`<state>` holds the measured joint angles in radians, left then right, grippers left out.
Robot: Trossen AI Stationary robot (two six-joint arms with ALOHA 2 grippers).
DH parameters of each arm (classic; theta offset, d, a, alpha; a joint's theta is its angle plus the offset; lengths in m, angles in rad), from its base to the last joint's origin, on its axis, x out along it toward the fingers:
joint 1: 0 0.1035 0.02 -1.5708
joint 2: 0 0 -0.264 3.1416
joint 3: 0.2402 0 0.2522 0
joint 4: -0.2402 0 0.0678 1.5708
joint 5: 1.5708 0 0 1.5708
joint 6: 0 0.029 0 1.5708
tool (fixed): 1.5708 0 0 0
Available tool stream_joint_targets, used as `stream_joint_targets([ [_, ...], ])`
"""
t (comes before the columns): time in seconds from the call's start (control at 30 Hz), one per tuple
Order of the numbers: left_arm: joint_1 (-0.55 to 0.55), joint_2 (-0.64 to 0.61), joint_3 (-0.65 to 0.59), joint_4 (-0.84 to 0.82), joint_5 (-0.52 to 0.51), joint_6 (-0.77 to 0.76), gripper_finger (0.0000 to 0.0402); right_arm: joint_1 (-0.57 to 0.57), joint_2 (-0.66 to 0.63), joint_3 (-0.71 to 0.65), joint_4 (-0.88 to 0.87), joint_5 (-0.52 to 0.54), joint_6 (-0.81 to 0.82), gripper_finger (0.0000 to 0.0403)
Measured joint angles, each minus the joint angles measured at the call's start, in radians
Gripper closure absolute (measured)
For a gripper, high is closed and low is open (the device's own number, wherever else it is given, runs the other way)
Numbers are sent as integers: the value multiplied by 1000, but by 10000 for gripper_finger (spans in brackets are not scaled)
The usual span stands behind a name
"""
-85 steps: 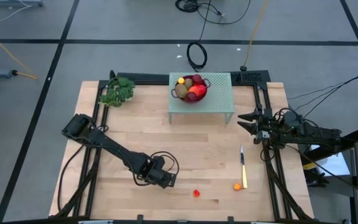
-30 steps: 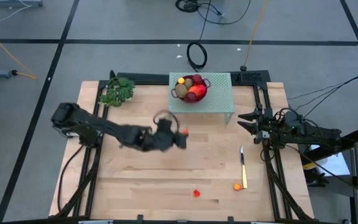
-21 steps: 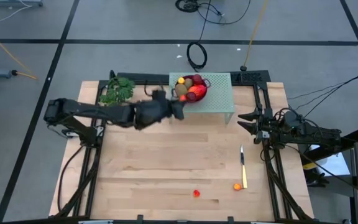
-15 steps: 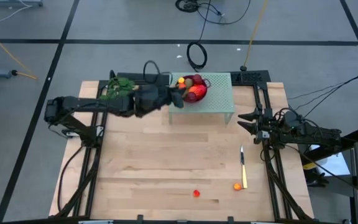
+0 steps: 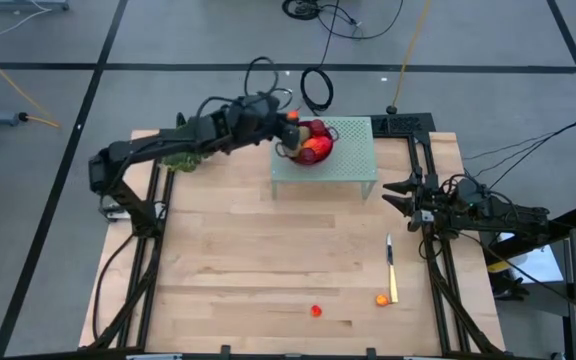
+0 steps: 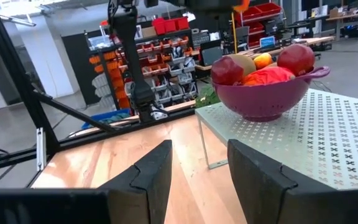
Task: Pick & Place Fruit
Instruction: Put the pear in the violet strainer bowl on the shelf
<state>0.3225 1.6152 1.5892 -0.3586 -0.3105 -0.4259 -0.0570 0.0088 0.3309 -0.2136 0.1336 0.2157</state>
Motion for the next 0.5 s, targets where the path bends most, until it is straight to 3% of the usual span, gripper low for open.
stream_joint_targets([
  [0.5, 12, 273, 301, -249, 76, 199, 309, 0, 0, 0, -1, 0, 0, 252],
])
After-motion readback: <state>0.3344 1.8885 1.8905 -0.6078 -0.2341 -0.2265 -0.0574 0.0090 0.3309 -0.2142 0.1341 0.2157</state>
